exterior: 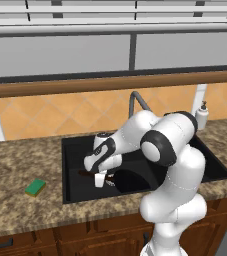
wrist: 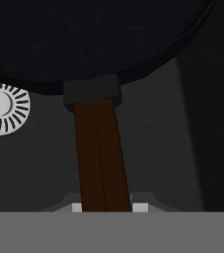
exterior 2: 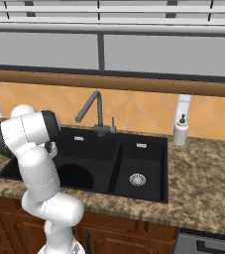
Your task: Pick the pan and sponge and place them into the sink. Then turn on the water.
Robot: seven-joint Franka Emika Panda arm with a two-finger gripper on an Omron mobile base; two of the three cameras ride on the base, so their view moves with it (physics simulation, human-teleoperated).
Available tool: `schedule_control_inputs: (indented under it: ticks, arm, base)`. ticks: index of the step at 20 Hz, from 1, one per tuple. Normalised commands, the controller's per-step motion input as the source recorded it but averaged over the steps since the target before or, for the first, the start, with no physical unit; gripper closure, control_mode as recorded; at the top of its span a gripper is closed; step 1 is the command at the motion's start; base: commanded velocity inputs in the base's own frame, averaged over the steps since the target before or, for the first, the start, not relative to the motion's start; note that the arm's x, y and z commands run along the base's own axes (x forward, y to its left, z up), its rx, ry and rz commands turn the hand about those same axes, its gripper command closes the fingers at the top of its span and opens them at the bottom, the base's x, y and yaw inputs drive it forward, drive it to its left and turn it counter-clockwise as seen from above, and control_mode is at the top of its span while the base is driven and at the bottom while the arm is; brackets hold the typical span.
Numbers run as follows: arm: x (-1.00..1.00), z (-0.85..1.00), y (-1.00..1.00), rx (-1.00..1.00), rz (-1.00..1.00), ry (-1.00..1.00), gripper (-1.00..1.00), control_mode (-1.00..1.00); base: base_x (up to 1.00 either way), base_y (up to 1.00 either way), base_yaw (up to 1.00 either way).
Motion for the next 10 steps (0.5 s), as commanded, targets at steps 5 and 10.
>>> schedule_control_inputs:
  ticks: [5,10]
  arm:
    - [0.45,-0.53,0.0,0.0,-0.28,0.0,1.0,-1.0]
    - [0.36,-0.4,-0.01,0.0,-0.12,0.0,1.0,-1.0]
  base:
    - [0.0,0.0,0.0]
    - [0.0,0.0,0.0]
